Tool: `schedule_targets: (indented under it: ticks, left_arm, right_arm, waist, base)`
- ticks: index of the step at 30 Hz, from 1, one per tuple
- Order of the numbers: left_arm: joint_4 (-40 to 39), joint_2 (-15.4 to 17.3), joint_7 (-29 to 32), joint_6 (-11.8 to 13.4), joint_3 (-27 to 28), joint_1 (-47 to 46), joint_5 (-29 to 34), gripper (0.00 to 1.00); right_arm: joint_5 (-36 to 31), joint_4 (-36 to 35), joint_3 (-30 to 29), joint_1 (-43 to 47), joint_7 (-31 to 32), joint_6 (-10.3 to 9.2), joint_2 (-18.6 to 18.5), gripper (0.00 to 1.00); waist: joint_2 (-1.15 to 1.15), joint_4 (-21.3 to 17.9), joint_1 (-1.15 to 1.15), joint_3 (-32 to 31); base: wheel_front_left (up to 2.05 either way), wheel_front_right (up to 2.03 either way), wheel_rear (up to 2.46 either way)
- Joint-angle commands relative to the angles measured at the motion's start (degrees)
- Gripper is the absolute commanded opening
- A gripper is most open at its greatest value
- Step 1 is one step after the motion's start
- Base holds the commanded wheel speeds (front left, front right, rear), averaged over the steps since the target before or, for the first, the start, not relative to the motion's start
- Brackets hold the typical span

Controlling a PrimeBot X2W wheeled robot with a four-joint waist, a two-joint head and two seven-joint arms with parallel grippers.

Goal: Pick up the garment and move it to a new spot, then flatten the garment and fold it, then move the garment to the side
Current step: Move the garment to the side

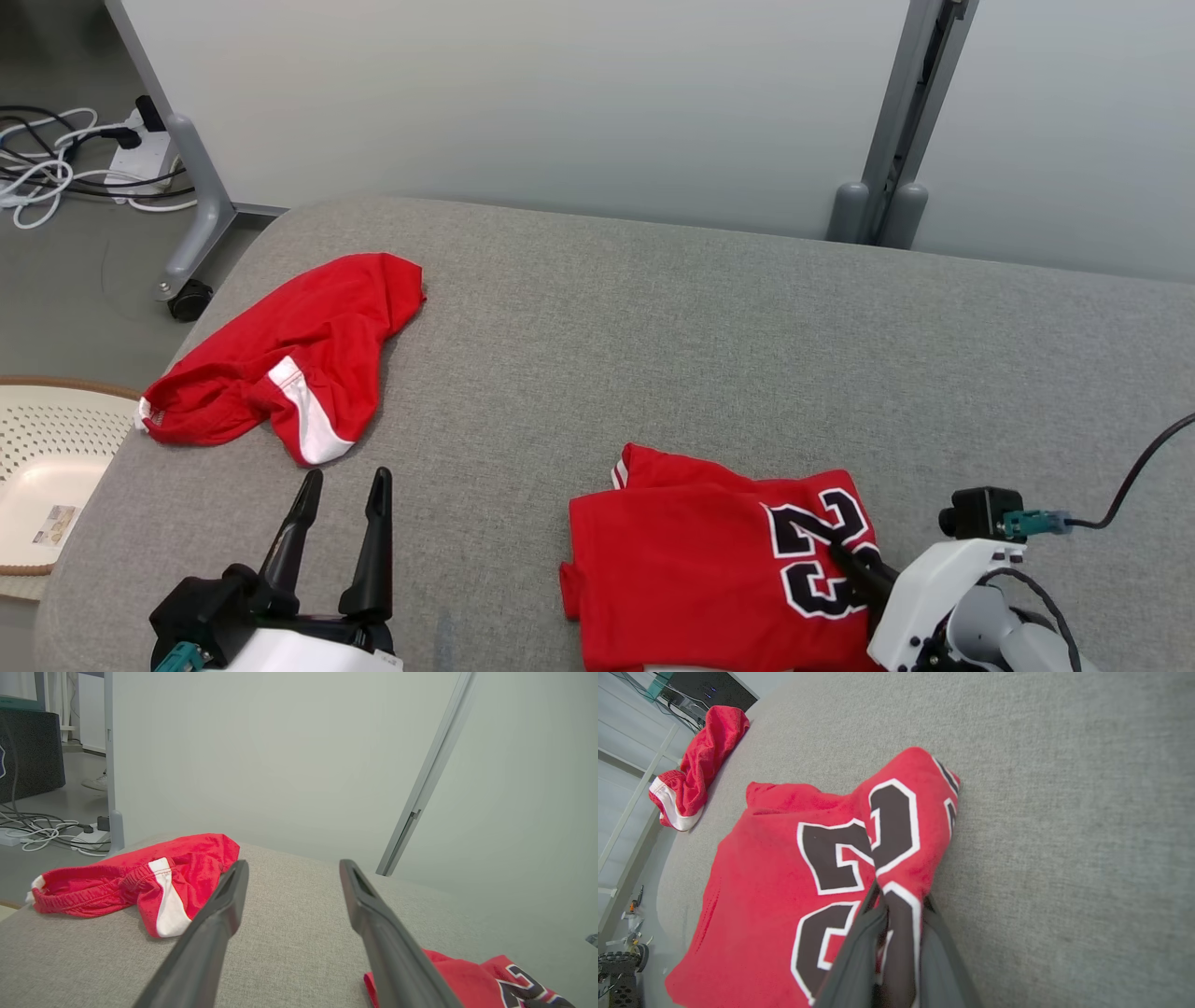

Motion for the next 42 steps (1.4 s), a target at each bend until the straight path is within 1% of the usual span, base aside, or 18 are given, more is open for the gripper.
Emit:
schedule_targets:
  ticks: [1, 5, 9, 11, 12, 14, 17, 20, 21, 25, 31, 33, 37, 42]
  left_arm:
    - [-0.2, 0.2, -0.1, -0.1, 0.3, -0.7, -0.1, 1.00]
    - [-0.8, 0.2, -0.1, -0.1, 0.1, -0.6, -0.1, 1.00]
    - [-1.7, 0.2, -0.1, -0.1, -0.9, -1.0, -0.2, 1.00]
    - [-2.2, 0.2, -0.1, -0.1, -1.4, -1.5, -0.1, 1.00]
    - [-2.6, 0.2, -0.1, -0.1, -1.8, -1.9, 0.0, 1.00]
    - [-3.0, 0.2, -0.1, -0.1, -2.2, -2.3, 0.1, 1.00]
    - [-3.7, 0.3, 0.0, -0.1, -2.7, -3.5, 0.4, 1.00]
    - [-4.3, 1.0, 0.0, -0.1, -3.5, -5.2, 0.4, 1.00]
    - [-4.3, 1.0, 0.0, -0.1, -3.5, -5.2, 0.4, 1.00]
    - [-5.8, 2.4, 0.0, -0.1, -4.2, -7.5, 0.0, 1.00]
    - [-8.4, 5.3, 0.0, -0.1, -5.4, -11.4, -0.7, 1.00]
    - [-9.2, 6.0, 0.0, -0.1, -5.7, -12.5, -0.7, 1.00]
    - [-10.7, 7.1, 0.0, -0.1, -6.2, -14.3, -0.9, 1.00]
    - [-11.5, 7.8, 0.0, -0.1, -7.1, -15.8, -1.3, 1.00]
  right_arm:
    - [-0.6, -0.3, -0.2, -0.7, -1.0, 0.02, -0.7, 0.00]
    - [-2.8, -1.2, -0.5, -2.9, -4.0, 0.02, -1.9, 0.00]
    - [-5.3, -1.9, -0.5, -6.2, -6.6, 0.02, -3.8, 0.00]
    - [-6.8, -2.0, -0.5, -8.2, -7.9, 0.02, -4.8, 0.00]
    - [-7.7, -1.8, -0.9, -10.2, -9.1, 0.02, -5.9, 0.00]
    - [-8.7, -1.6, -1.3, -12.5, -10.4, 0.02, -7.2, 0.00]
    - [-10.1, -0.9, -1.6, -16.6, -11.8, 0.02, -8.9, 0.00]
    - [-11.3, 1.1, -2.8, -20.8, -13.1, 0.02, -10.8, 0.00]
    - [-11.3, 1.1, -2.8, -20.8, -13.1, 0.02, -10.8, 0.00]
    - [-13.5, 4.8, -5.4, -26.9, -15.0, 0.02, -12.7, 0.00]
    - [-18.0, 11.5, -10.0, -35.1, -18.6, 0.02, -14.1, 0.00]
    - [-19.4, 13.8, -11.3, -37.4, -19.4, 0.02, -14.2, 0.00]
    - [-23.5, 18.7, -14.0, -41.8, -21.1, 0.01, -15.5, 0.00]
    - [-29.9, 25.5, -17.6, -46.6, -23.4, 0.01, -17.1, 0.00]
  waist:
    - [0.00, 0.0, 0.00, 0.0]
    - [0.00, -0.7, 0.00, 0.4]
    - [0.00, -2.5, 0.00, 1.1]
    - [0.00, -3.7, 0.00, 1.7]
    - [0.00, -5.1, 0.00, 2.5]
    - [0.00, -6.6, 0.00, 3.5]
    - [0.00, -9.1, 0.00, 6.1]
    - [0.00, -11.1, 0.00, 9.4]
    - [0.00, -11.1, 0.00, 9.4]
    - [0.00, -13.4, 0.00, 14.5]
    - [0.00, -15.6, 0.00, 22.2]
    - [0.00, -15.9, 0.00, 24.2]
    - [0.00, -16.0, 0.00, 27.0]
    - [0.00, -15.3, 0.00, 28.9]
  base:
    - [0.00, 0.00, 0.00]
    - [0.00, 0.00, 0.00]
    - [0.00, 0.00, 0.00]
    - [0.00, 0.00, 0.00]
    - [0.00, 0.00, 0.00]
    - [0.00, 0.00, 0.00]
    - [0.00, 0.00, 0.00]
    - [0.00, 0.00, 0.00]
    - [0.00, 0.00, 0.00]
    - [0.00, 0.00, 0.00]
    - [0.00, 0.00, 0.00]
    - [0.00, 0.00, 0.00]
    - [0.00, 0.00, 0.00]
    - [0.00, 0.00, 0.00]
